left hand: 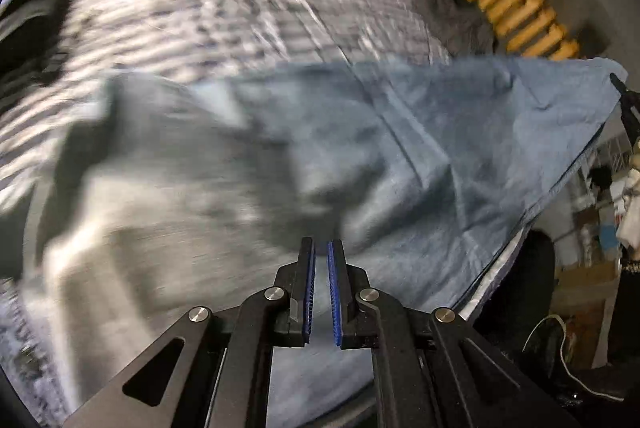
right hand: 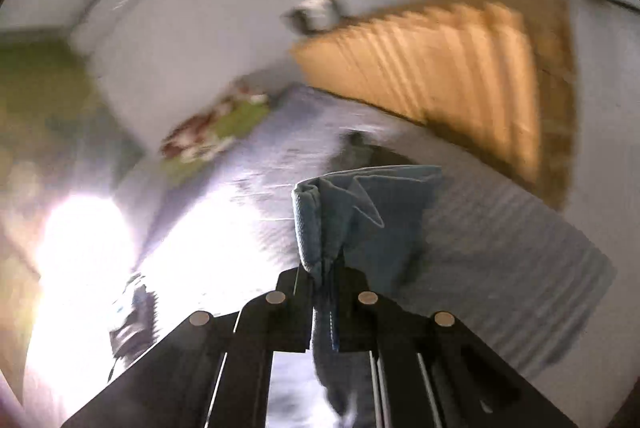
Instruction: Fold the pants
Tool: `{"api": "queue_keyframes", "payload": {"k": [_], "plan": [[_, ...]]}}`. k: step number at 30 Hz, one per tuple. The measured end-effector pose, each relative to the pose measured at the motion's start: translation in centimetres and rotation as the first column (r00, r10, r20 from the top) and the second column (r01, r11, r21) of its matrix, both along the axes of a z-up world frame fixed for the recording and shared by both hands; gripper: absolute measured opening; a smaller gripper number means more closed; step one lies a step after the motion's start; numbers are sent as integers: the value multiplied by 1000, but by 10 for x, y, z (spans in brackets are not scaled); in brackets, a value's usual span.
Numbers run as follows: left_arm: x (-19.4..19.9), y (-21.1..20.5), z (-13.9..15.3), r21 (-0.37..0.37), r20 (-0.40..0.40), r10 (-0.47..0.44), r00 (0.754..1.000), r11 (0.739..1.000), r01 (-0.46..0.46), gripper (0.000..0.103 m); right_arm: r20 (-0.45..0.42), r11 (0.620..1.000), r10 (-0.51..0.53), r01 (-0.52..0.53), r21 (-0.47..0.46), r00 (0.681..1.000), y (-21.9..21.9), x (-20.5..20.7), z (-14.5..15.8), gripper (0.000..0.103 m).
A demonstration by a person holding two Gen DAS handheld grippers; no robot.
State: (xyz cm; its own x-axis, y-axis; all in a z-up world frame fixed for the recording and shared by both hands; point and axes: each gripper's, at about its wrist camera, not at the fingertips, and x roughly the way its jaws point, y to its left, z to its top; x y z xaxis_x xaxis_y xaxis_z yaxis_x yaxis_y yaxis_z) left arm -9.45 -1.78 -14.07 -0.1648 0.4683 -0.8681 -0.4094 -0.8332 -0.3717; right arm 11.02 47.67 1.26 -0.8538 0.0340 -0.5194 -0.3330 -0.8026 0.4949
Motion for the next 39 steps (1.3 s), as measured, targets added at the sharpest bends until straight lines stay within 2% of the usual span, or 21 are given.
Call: {"api": "queue_keyframes", "payload": {"k": [4, 7, 8, 10, 11, 14, 16, 18, 20, 22, 24, 26, 29, 32, 34, 37, 39], "plan": [[2, -64, 28, 34, -76, 135, 988, 991, -133, 7, -67, 981, 192, -190, 36, 979, -94, -41, 39, 6], [9, -131, 46, 74, -111, 267, 957, 963, -260, 7, -99, 930, 368, -362, 67, 925, -184, -74, 54, 6], [12, -152, 50, 85, -119, 306, 945, 951, -297, 7, -99, 904, 427, -420, 83, 899, -217, -84, 56, 6], [20, -200, 55, 109, -129, 387, 913, 921, -375, 9, -79, 824, 566, -559, 90, 821, -298, -105, 47, 6], [27, -219, 56, 120, -131, 418, 899, 907, -404, 11, -67, 795, 606, -600, 92, 792, -325, -110, 41, 6], [38, -261, 50, 131, -127, 469, 874, 882, -454, 13, 25, 660, 745, -742, 118, 667, -442, -121, -9, 6], [43, -287, 40, 130, -98, 491, 866, 869, -478, 13, 143, 562, 805, -817, 131, 576, -512, -119, -59, 6], [45, -301, 30, 127, -78, 499, 863, 863, -488, 13, 261, 485, 822, -862, 149, 507, -560, -112, -106, 6], [44, -306, 19, 141, -46, 501, 864, 860, -491, 14, 362, 432, 819, -894, 123, 445, -590, -100, -154, 6], [41, -302, 14, 160, -34, 473, 880, 872, -463, 16, 405, 432, 803, -895, 111, 438, -594, -93, -181, 6], [32, -293, 12, 170, -27, 435, 900, 889, -425, 27, 409, 429, 800, -895, 123, 440, -588, -92, -189, 6], [20, -280, 7, 181, -10, 404, 915, 900, -396, 43, 406, 426, 802, -896, 127, 439, -591, -92, -187, 6], [2, -263, -4, 162, 25, 374, 927, 913, -373, 44, 386, 417, 808, -895, 162, 446, -589, -86, -173, 6], [-17, -252, -18, 211, 124, 360, 925, 901, -379, 54, 372, 394, 816, -896, 204, 443, -589, -78, -161, 6], [-29, -246, -21, 208, 140, 370, 918, 896, -392, 54, 360, 392, 821, -896, 209, 443, -589, -82, -155, 6], [-45, -233, -17, 227, 137, 360, 923, 895, -383, 51, 338, 391, 830, -895, 216, 444, -585, -83, -146, 6], [-55, -222, -13, 219, 125, 353, 927, 902, -372, 26, 322, 394, 835, -893, 218, 447, -581, -81, -140, 6]]}}
